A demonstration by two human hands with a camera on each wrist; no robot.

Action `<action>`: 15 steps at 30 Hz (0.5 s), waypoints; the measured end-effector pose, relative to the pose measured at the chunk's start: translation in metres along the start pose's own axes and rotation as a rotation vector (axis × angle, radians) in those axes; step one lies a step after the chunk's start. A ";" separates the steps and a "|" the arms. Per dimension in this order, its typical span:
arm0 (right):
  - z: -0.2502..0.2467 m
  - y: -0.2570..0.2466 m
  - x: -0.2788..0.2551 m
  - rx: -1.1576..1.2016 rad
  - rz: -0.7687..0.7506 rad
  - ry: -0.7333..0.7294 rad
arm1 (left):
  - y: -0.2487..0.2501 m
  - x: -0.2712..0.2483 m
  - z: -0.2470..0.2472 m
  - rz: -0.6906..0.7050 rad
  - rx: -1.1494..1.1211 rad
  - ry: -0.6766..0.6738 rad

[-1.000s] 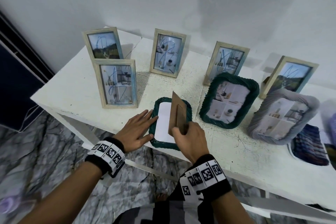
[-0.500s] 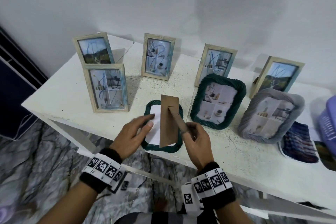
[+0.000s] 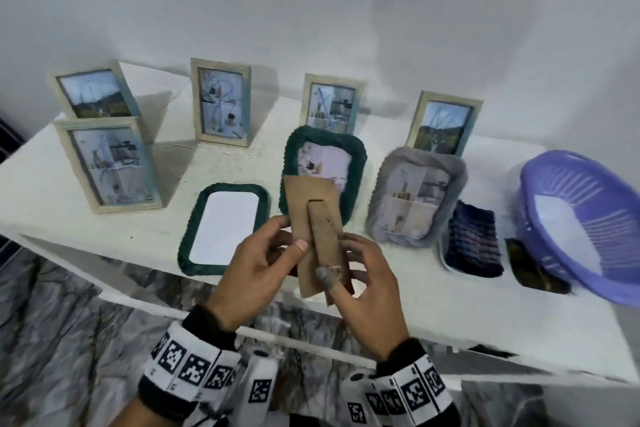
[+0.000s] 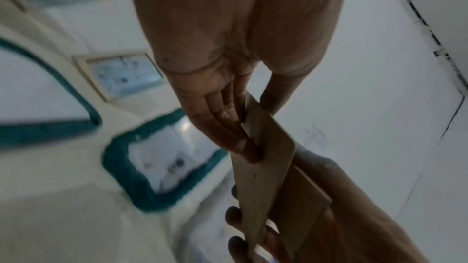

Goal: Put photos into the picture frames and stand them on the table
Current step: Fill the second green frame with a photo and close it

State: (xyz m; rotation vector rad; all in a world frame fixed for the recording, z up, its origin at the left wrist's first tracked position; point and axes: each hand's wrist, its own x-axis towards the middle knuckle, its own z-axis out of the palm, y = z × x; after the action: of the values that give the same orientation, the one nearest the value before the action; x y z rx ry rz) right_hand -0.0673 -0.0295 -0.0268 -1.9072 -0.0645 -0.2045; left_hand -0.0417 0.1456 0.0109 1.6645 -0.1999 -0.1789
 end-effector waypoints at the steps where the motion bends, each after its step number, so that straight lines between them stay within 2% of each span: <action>1: -0.019 0.006 -0.007 0.008 0.009 0.038 | 0.000 0.000 0.019 -0.011 -0.013 -0.022; 4: -0.079 0.028 -0.028 -0.016 -0.007 0.143 | -0.003 0.004 0.079 -0.044 -0.039 -0.080; 8: -0.152 0.055 -0.052 -0.090 0.017 0.213 | -0.002 0.010 0.162 -0.074 -0.088 -0.180; 12: -0.203 0.071 -0.071 -0.070 0.157 0.229 | 0.004 0.011 0.227 -0.093 -0.106 -0.247; 15: -0.225 0.083 -0.078 -0.055 0.235 0.212 | 0.002 0.011 0.259 -0.110 -0.078 -0.255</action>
State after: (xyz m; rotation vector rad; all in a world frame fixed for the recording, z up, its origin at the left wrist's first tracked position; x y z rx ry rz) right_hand -0.1567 -0.2644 -0.0439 -1.9185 0.3097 -0.2494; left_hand -0.0921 -0.1071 -0.0138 1.5733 -0.2905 -0.4774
